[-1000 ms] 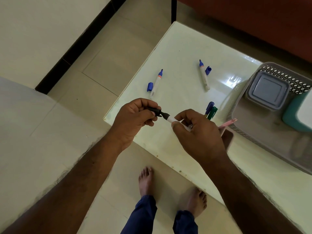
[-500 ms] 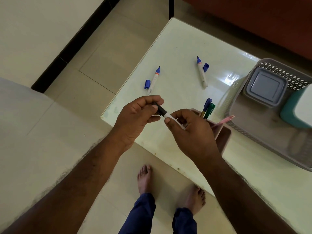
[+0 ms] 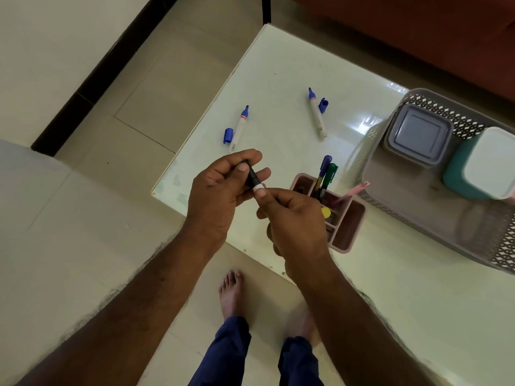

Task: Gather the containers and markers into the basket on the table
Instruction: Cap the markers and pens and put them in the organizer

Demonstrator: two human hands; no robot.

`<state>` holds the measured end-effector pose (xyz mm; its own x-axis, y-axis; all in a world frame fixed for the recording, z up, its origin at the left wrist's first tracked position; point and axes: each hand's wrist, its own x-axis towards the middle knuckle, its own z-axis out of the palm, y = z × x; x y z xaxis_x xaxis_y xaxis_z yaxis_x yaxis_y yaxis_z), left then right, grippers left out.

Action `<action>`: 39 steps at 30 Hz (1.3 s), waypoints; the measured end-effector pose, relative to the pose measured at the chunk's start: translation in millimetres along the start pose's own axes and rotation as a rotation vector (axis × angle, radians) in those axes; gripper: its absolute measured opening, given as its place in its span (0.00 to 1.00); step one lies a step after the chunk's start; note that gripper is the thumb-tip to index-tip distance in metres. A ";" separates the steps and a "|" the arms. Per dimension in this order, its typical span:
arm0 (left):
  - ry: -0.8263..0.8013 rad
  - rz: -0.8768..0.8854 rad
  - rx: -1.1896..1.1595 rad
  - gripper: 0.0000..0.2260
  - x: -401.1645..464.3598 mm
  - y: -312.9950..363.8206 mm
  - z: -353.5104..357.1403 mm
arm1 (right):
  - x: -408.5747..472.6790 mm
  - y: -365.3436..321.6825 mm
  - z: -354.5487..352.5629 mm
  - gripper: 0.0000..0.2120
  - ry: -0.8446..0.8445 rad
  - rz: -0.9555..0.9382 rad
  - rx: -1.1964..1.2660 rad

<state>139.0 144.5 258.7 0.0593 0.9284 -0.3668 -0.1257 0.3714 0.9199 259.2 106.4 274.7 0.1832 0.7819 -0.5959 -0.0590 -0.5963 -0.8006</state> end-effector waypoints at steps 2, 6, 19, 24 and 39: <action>-0.011 0.009 0.016 0.12 -1.3 0.2 1.2 | -2.7 -0.8 -1.4 0.12 -0.026 0.083 0.110; -0.077 -0.014 0.076 0.13 -8.7 1.2 5.9 | -15.0 9.0 -8.1 0.14 -0.080 0.107 0.214; -0.056 0.067 0.416 0.15 -11.6 -3.4 16.9 | -26.3 13.5 -56.9 0.06 -0.040 -0.168 -0.005; -0.376 0.346 1.238 0.28 -14.8 -36.2 6.4 | -17.3 -0.4 -82.4 0.06 0.084 -0.288 -0.041; -0.263 0.463 1.152 0.17 12.9 -36.1 20.6 | -13.3 16.3 -94.2 0.10 0.174 -0.382 -0.308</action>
<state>164.7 142.9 223.6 0.4510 0.8904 -0.0623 0.7359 -0.3314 0.5905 348.2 69.2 275.5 0.2975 0.9279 -0.2247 0.3303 -0.3209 -0.8877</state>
